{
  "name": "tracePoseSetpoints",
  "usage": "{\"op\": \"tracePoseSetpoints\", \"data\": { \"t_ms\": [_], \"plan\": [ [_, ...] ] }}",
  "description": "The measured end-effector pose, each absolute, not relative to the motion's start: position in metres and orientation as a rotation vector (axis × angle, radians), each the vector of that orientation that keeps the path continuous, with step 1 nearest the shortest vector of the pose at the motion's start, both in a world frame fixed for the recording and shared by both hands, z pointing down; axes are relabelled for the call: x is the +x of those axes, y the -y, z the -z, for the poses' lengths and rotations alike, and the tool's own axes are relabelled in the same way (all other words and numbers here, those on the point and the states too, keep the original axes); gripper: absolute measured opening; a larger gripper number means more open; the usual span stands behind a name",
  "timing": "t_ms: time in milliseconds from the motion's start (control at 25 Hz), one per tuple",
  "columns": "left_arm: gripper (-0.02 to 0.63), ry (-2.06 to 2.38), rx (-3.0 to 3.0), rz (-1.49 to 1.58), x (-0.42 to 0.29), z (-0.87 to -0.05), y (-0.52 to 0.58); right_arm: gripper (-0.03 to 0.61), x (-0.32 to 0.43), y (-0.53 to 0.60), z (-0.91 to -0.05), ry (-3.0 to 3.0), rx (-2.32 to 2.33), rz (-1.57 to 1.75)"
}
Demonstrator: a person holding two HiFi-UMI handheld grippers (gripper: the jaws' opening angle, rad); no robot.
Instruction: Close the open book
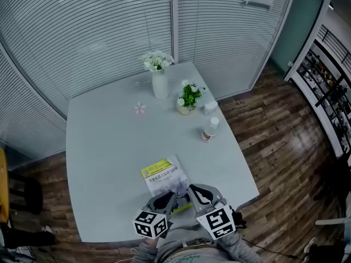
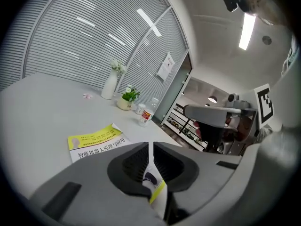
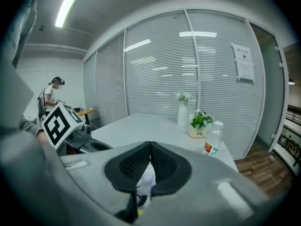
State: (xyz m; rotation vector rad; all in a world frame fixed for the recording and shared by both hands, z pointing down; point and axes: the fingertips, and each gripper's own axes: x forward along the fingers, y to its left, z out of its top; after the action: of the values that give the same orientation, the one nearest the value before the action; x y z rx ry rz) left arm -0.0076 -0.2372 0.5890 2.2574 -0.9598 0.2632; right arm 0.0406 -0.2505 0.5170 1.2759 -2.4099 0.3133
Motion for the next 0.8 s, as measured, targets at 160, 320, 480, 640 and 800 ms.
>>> {"op": "tracePoseSetpoints", "data": {
  "t_ms": [160,320,480,640,800],
  "plan": [
    [-0.002,1.002,2.274,-0.200,-0.017,-0.567,0.239,0.002,0.027,0.249,-0.519,2.435,1.232,-0.332],
    [-0.002,1.062,2.320,-0.149,-0.026,-0.540,0.240,0.002,0.014,0.246,-0.512,2.482,1.209,-0.317],
    [-0.002,1.140,2.389,-0.113,-0.037,-0.510,0.242,0.002,0.001,0.245,-0.499,2.546,1.198,-0.279],
    [-0.002,1.184,2.445,-0.080,-0.043,-0.482,0.241,0.002,-0.005,0.243,-0.478,2.626,1.222,-0.254],
    [-0.002,1.280,2.531,-0.066,-0.050,-0.449,0.239,0.002,-0.016,0.243,-0.442,2.704,1.242,-0.195]
  ]
}}
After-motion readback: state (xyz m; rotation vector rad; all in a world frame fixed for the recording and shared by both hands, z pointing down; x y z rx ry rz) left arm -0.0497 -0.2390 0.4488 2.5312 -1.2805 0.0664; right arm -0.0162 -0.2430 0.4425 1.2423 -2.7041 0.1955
